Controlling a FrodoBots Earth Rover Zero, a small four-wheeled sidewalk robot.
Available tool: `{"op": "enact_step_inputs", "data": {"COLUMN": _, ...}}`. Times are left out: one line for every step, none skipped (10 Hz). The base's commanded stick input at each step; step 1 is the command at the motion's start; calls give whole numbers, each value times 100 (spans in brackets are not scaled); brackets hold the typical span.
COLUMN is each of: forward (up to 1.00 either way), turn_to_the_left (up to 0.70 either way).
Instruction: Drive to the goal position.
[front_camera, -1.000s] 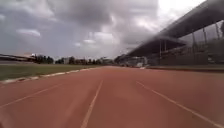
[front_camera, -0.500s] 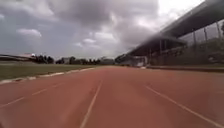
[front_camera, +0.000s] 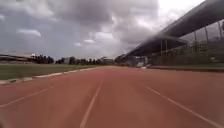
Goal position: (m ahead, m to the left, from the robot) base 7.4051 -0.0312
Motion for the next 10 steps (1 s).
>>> {"op": "enact_step_inputs", "data": {"forward": 45, "turn_to_the_left": 0}}
{"op": "enact_step_inputs", "data": {"forward": 45, "turn_to_the_left": 0}}
{"op": "enact_step_inputs", "data": {"forward": 45, "turn_to_the_left": 0}}
{"op": "enact_step_inputs", "data": {"forward": 45, "turn_to_the_left": 0}}
{"op": "enact_step_inputs", "data": {"forward": 45, "turn_to_the_left": 0}}
{"op": "enact_step_inputs", "data": {"forward": 45, "turn_to_the_left": 0}}
{"op": "enact_step_inputs", "data": {"forward": 45, "turn_to_the_left": 0}}
{"op": "enact_step_inputs", "data": {"forward": 45, "turn_to_the_left": 0}}
{"op": "enact_step_inputs", "data": {"forward": 45, "turn_to_the_left": 0}}
{"op": "enact_step_inputs", "data": {"forward": 45, "turn_to_the_left": 0}}
